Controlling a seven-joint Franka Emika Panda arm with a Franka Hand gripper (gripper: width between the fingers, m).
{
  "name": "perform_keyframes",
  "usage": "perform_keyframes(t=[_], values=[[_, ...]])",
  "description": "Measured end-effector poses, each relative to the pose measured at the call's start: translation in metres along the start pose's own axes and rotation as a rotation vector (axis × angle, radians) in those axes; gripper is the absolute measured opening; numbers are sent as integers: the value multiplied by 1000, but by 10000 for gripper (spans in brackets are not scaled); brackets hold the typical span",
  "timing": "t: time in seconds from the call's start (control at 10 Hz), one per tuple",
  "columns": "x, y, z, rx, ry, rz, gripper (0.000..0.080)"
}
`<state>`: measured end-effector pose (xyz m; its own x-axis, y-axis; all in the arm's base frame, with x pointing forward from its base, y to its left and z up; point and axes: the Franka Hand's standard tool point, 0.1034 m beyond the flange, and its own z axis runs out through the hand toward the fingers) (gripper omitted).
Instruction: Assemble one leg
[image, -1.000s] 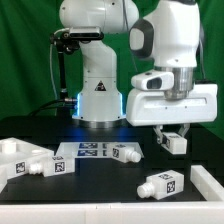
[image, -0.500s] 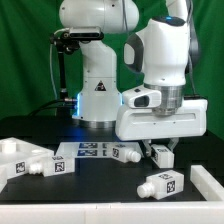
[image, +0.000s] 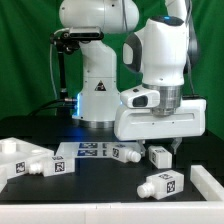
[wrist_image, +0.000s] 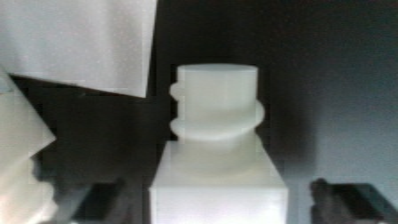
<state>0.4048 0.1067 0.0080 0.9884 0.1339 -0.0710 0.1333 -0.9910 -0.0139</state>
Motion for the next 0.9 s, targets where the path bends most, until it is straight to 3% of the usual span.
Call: perform_keyframes(t=[0.1,0.2,0.3,0.5,0.6,0.9], values=[[2,0,-2,0,4,0,616],[6,7,-15,0,-28,-16,639],[22,22,-39,11,-46,11,639],[53,36,-64,21,-54,20,648],[66,39,-69,23,-37,-18,649],[66,38,-69,23,-34,-8,649]])
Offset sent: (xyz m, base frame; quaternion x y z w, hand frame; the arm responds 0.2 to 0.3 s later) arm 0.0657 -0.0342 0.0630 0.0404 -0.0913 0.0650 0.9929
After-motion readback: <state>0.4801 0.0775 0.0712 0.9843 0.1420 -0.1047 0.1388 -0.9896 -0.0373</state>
